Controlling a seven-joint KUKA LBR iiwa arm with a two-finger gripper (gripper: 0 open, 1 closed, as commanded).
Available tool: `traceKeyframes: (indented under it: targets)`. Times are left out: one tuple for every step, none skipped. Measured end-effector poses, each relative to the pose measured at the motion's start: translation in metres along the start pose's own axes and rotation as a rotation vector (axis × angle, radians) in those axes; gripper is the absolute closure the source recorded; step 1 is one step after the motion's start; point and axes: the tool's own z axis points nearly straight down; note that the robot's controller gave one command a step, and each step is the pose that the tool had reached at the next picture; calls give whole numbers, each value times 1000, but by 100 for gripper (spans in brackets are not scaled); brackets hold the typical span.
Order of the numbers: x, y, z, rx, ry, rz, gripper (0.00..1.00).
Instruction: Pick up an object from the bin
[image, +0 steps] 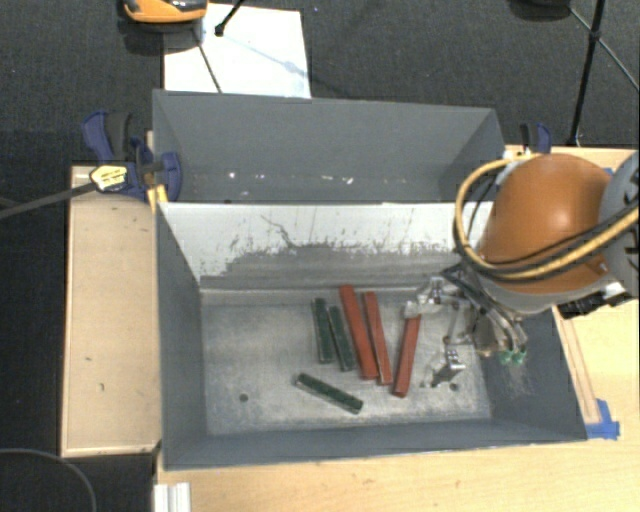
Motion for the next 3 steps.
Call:
traceKeyframes:
  targets:
    - [0,0,0,0,0,0,0]
    - [-27,-13,50,1,-9,-52,0]
    - [-34,-29,119,1,-5,-110,0]
